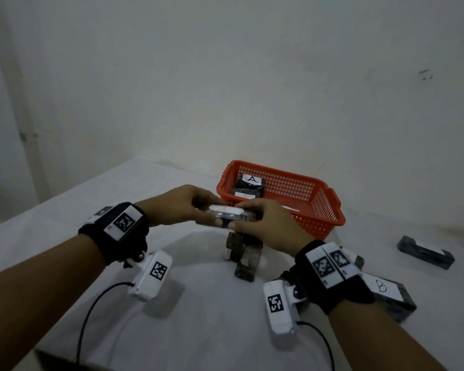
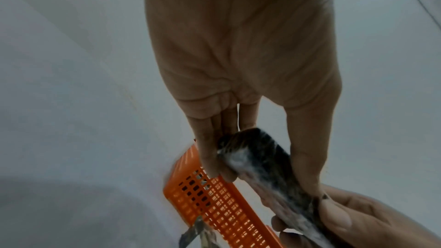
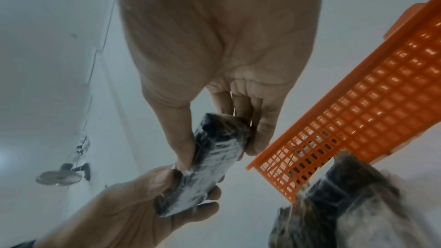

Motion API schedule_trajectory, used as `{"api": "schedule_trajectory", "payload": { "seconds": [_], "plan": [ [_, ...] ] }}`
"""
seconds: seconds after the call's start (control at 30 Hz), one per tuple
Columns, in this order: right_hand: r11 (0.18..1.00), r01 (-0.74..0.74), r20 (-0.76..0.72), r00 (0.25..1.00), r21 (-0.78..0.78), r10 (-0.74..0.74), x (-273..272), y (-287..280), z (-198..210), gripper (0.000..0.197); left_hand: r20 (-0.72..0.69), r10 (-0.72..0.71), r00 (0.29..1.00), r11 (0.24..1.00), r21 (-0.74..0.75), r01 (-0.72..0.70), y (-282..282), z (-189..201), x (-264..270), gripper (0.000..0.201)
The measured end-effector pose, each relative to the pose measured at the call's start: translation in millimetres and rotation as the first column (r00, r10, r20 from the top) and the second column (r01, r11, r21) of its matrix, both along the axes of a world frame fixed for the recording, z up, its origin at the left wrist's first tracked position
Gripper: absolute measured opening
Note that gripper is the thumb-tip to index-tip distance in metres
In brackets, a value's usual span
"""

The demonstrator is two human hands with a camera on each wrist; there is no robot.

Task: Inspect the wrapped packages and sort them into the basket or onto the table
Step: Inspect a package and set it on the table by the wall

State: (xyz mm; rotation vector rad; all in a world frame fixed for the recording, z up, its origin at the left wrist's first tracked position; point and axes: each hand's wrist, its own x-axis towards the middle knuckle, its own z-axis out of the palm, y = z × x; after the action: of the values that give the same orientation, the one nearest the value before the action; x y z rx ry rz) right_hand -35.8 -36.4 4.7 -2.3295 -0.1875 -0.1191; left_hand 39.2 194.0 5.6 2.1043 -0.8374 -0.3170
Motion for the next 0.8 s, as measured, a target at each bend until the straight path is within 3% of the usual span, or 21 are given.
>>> {"api": "schedule_trajectory", "payload": {
  "seconds": [0.27,0.37,0.43,0.57,0.8],
  "plan": [
    [0.960,0.022,0.032,0.999,0.281,-0.033,-5,-58,5,0.040,-0.052,0.058,0.997,0.955,-0.288,-0.071,-58,-1,-6,0.034],
    [0.928,0.050,0.049,0.996,0.368,-0.073,-6,-78,1,0.050,-0.106,0.012,0.994,0.931,-0.362,-0.050,-83,-1,-10,0.033],
    [0.900,0.073,0.068,0.991,0.429,-0.113,-9,-91,0,0.040,-0.152,-0.032,0.988,0.914,-0.404,-0.032,-99,-1,-15,0.032],
    [0.869,0.091,0.068,0.987,0.487,-0.142,-18,-115,1,0.034,-0.152,-0.038,0.988,0.893,-0.449,-0.035,-127,-2,-21,0.026],
    [0.826,0.084,0.056,0.989,0.557,-0.138,-26,-141,2,0.035,-0.193,-0.107,0.975,0.883,-0.468,0.004,-165,-2,-23,0.042]
  ]
}}
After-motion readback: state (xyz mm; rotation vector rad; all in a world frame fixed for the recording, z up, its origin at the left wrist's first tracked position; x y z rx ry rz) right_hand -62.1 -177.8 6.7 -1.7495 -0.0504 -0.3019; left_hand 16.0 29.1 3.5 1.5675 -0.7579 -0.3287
